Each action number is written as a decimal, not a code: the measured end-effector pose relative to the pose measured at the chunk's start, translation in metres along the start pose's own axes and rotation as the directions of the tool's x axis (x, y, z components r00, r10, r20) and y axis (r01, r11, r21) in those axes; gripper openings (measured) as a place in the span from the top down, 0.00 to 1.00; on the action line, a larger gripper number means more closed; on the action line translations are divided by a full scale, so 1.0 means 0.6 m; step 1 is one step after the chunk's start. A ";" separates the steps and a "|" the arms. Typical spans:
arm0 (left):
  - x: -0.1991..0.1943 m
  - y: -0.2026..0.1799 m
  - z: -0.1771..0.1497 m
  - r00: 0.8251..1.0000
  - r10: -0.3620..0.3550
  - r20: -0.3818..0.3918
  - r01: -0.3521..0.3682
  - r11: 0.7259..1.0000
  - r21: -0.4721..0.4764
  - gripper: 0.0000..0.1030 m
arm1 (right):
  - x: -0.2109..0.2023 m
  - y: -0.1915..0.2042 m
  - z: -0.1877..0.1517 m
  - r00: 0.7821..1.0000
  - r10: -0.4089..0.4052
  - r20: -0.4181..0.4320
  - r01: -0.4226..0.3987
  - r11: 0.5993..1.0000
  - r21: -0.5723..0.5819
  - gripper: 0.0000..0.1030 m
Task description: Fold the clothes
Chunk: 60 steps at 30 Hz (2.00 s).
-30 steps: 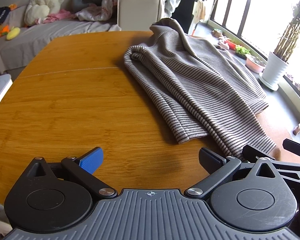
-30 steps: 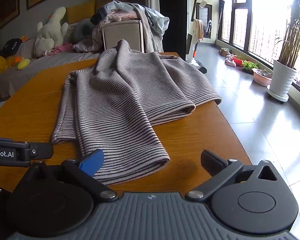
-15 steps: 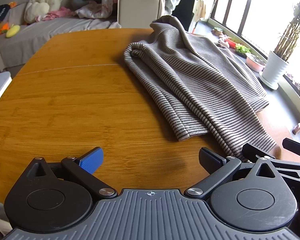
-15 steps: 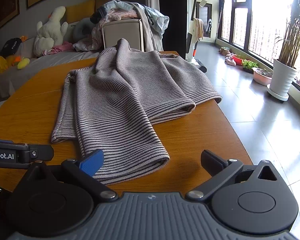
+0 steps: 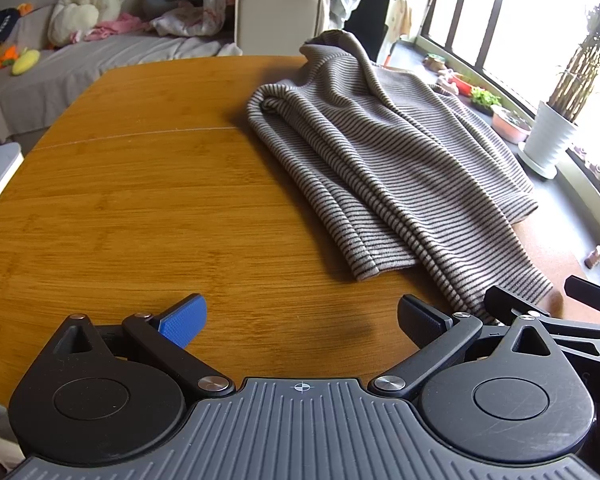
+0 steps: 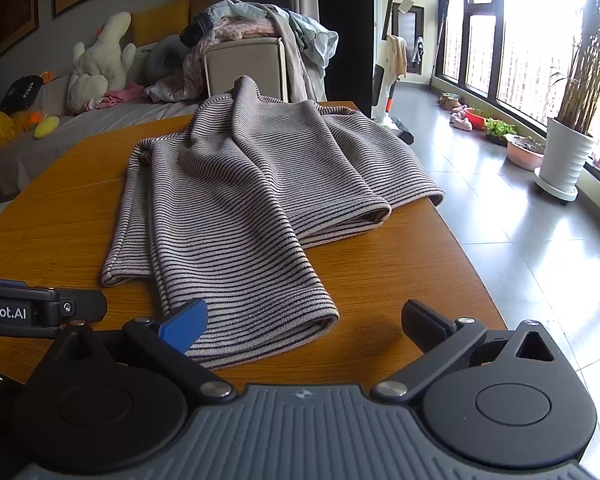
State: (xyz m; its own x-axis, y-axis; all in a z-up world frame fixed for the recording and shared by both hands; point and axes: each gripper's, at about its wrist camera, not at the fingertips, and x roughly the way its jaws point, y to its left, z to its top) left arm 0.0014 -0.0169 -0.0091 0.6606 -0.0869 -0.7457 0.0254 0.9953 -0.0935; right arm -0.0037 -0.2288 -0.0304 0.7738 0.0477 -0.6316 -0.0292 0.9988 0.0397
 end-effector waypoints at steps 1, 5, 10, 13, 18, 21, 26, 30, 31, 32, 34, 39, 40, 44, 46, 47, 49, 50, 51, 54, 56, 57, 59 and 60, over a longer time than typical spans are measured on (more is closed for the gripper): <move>0.000 0.000 0.000 1.000 0.000 0.000 0.000 1.000 0.000 0.00 | 0.000 0.000 0.000 1.000 0.000 0.000 0.000 1.000 0.000 0.00; 0.000 0.000 0.000 1.000 0.000 0.000 0.000 1.000 0.001 0.00 | 0.000 -0.001 0.002 1.000 0.000 0.000 0.000 1.000 0.002 0.00; 0.001 0.000 0.000 1.000 0.002 0.000 -0.002 1.000 0.003 0.00 | 0.002 -0.001 0.002 1.000 0.001 -0.001 -0.001 1.000 0.002 0.00; 0.002 0.000 0.001 1.000 0.000 -0.001 0.000 1.000 0.001 0.00 | 0.001 -0.002 0.002 1.000 0.001 0.000 -0.001 1.000 0.000 0.00; -0.001 -0.001 0.019 0.997 -0.072 0.024 0.072 0.997 0.021 0.00 | -0.001 -0.007 0.016 1.000 -0.003 0.021 0.004 1.000 -0.021 0.00; 0.000 -0.006 0.043 0.981 -0.183 0.062 0.178 0.982 0.069 0.00 | -0.001 -0.022 0.043 0.999 0.002 0.053 -0.001 1.000 -0.018 0.00; 0.034 -0.019 0.087 0.948 -0.312 0.062 0.303 0.946 0.119 0.00 | 0.034 -0.067 0.121 0.993 0.068 0.098 -0.074 0.996 0.056 0.00; 0.083 -0.033 0.115 0.944 -0.330 0.027 0.324 0.937 0.129 0.00 | 0.104 -0.087 0.173 0.985 0.151 0.087 -0.158 0.984 0.083 0.00; 0.094 -0.031 0.120 0.944 -0.330 0.018 0.326 0.938 0.118 0.00 | 0.111 -0.081 0.173 0.983 0.163 0.080 -0.169 0.982 0.087 0.00; 0.104 -0.029 0.124 0.945 -0.328 0.013 0.325 0.940 0.107 0.00 | 0.118 -0.075 0.173 0.982 0.175 0.073 -0.181 0.979 0.091 0.00; 0.118 -0.023 0.132 0.946 -0.325 0.010 0.323 0.941 0.097 0.00 | 0.132 -0.063 0.172 0.978 0.198 0.060 -0.204 0.974 0.100 0.00; 0.123 0.010 0.139 0.930 -0.368 -0.001 0.367 0.926 0.088 0.00 | 0.167 -0.033 0.170 0.966 0.258 0.027 -0.259 0.958 0.124 0.00; 0.123 0.019 0.138 0.929 -0.369 0.000 0.368 0.926 0.081 0.00 | 0.174 -0.027 0.170 0.963 0.270 0.020 -0.270 0.954 0.129 0.00; 0.122 0.064 0.133 0.938 -0.345 0.010 0.344 0.937 0.054 0.00 | 0.202 -0.003 0.168 0.948 0.317 -0.004 -0.313 0.938 0.150 0.00; 0.115 0.087 0.128 0.936 -0.351 0.023 0.350 0.936 0.044 0.00 | 0.206 0.014 0.164 0.937 0.350 -0.008 -0.345 0.926 0.154 0.00; 0.111 0.099 0.126 0.936 -0.350 0.029 0.349 0.936 0.036 0.00 | 0.202 0.025 0.159 0.928 0.372 -0.006 -0.367 0.918 0.152 0.00; 0.101 0.118 0.119 0.942 -0.335 0.039 0.334 0.942 0.025 0.00 | 0.194 0.051 0.152 0.909 0.417 -0.012 -0.412 0.902 0.132 0.00; 0.097 0.127 0.115 0.945 -0.325 0.043 0.324 0.946 0.020 0.00 | 0.190 0.064 0.148 0.898 0.439 -0.016 -0.434 0.893 0.122 0.00; 0.092 0.136 0.112 0.949 -0.311 0.047 0.311 0.950 0.014 0.00 | 0.187 0.077 0.145 0.887 0.460 -0.020 -0.456 0.883 0.112 0.00; 0.074 0.160 0.103 0.961 -0.271 0.050 0.271 0.962 -0.007 0.00 | 0.174 0.104 0.134 0.877 0.480 -0.021 -0.477 0.876 0.075 0.00; 0.061 0.169 0.097 0.962 -0.270 0.052 0.270 0.963 -0.004 0.00 | 0.166 0.107 0.129 0.872 0.489 -0.026 -0.487 0.872 0.055 0.00; 0.054 0.173 0.095 0.959 -0.278 0.059 0.279 0.960 -0.010 0.00 | 0.164 0.103 0.128 0.866 0.499 -0.034 -0.498 0.866 0.050 0.00; 0.037 0.175 0.095 0.952 -0.294 0.088 0.296 0.955 -0.003 0.00 | 0.158 0.095 0.126 0.853 0.520 -0.049 -0.519 0.854 0.038 0.00; 0.028 0.175 0.096 0.948 -0.298 0.107 0.299 0.954 0.007 0.00 | 0.155 0.091 0.125 0.846 0.530 -0.056 -0.529 0.848 0.033 0.00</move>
State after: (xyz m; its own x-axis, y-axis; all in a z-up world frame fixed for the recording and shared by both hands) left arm 0.0582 0.0887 0.0065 0.6996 -0.3746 -0.6085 0.2273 0.9240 -0.3075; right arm 0.1142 -0.1710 -0.0286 0.6037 0.5706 -0.5568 -0.4135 0.8212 0.3933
